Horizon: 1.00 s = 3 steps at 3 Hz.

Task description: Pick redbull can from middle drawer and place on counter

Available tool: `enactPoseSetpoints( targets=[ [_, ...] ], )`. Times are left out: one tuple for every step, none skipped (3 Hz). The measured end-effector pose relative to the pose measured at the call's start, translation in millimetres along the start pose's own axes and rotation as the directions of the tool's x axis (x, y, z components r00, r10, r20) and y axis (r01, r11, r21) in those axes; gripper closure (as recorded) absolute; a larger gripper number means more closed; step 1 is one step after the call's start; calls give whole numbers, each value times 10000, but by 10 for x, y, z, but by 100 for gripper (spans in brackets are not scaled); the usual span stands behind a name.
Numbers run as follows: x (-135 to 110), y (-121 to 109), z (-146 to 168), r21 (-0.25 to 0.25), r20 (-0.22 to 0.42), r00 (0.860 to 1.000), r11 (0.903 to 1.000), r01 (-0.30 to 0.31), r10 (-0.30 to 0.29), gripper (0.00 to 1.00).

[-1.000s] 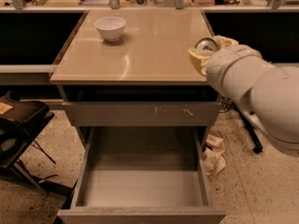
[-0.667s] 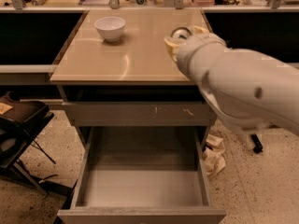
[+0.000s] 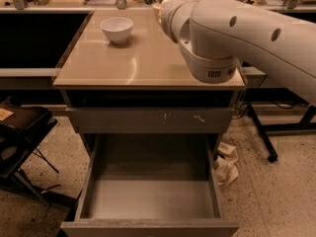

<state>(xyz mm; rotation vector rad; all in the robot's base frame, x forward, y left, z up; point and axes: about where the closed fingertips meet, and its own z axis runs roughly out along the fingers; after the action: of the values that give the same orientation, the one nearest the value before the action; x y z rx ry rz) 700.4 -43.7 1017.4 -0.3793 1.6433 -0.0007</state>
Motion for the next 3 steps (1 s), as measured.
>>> enactPoseSetpoints(
  targets=[
    [9, -77, 27, 165, 8, 9999, 9998, -147, 147, 100],
    [115, -233, 308, 346, -114, 9934, 9929, -1136, 1140, 100],
    [463, -295, 684, 494, -811, 9804, 9832, -1759, 1795, 100]
  ],
)
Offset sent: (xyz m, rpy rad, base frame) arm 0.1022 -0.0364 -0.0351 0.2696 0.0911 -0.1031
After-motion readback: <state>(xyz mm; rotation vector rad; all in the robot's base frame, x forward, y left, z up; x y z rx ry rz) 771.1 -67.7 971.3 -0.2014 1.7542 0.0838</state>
